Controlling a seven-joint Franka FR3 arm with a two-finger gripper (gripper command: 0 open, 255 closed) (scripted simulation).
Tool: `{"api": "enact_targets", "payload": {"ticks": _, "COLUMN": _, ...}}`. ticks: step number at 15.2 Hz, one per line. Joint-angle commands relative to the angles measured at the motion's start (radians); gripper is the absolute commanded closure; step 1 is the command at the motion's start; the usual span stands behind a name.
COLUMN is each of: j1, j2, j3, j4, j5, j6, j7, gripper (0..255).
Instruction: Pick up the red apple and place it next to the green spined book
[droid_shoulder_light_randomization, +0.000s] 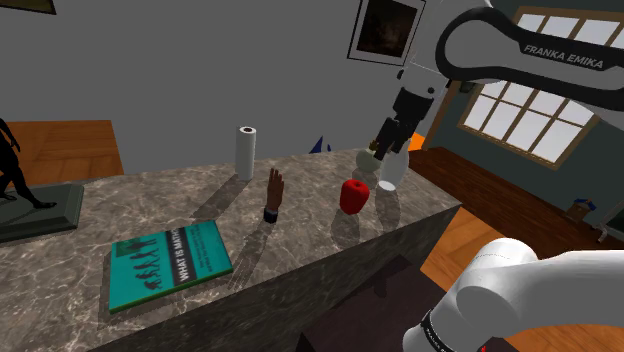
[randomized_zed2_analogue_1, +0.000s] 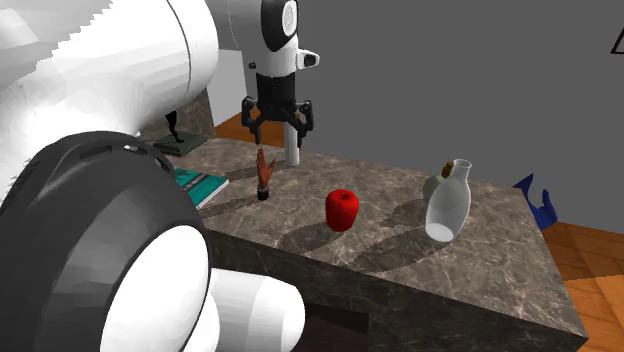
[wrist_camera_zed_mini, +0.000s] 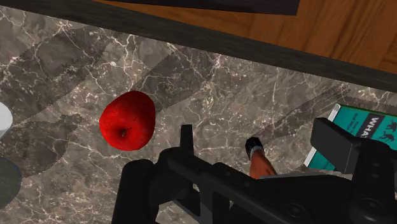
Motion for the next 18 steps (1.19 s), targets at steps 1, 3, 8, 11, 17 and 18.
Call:
{"api": "enact_targets", "payload": {"ticks": 1, "j1": 0.000, "j2": 0.000, "j3": 0.000, "j4": 0.000, "j5": 0.000, "j6": 0.000, "j7": 0.000, "gripper": 0}}
{"api": "enact_targets", "payload": {"ticks": 3, "j1": -0.001, "j2": 0.043, "j3": -0.035, "j4": -0.010, "j5": -0.020, "j6": 0.039, "j7": -0.059, "gripper": 0}}
{"api": "enact_targets", "payload": {"ticks": 8, "j1": 0.000, "j2": 0.173, "j3": -0.120, "j4": -0.012, "j5": -0.061, "j6": 0.136, "j7": -0.203, "gripper": 0}}
{"api": "enact_targets", "payload": {"ticks": 11, "j1": 0.002, "j2": 0.265, "j3": -0.167, "j4": 0.005, "j5": -0.076, "j6": 0.192, "j7": -0.289, "gripper": 0}}
{"api": "enact_targets", "payload": {"ticks": 17, "j1": 0.008, "j2": 0.477, "j3": -0.251, "j4": 0.075, "j5": -0.079, "j6": 0.294, "j7": -0.463, "gripper": 0}}
{"api": "enact_targets", "payload": {"ticks": 18, "j1": 0.009, "j2": 0.516, "j3": -0.263, "j4": 0.091, "j5": -0.075, "j6": 0.308, "j7": -0.492, "gripper": 0}}
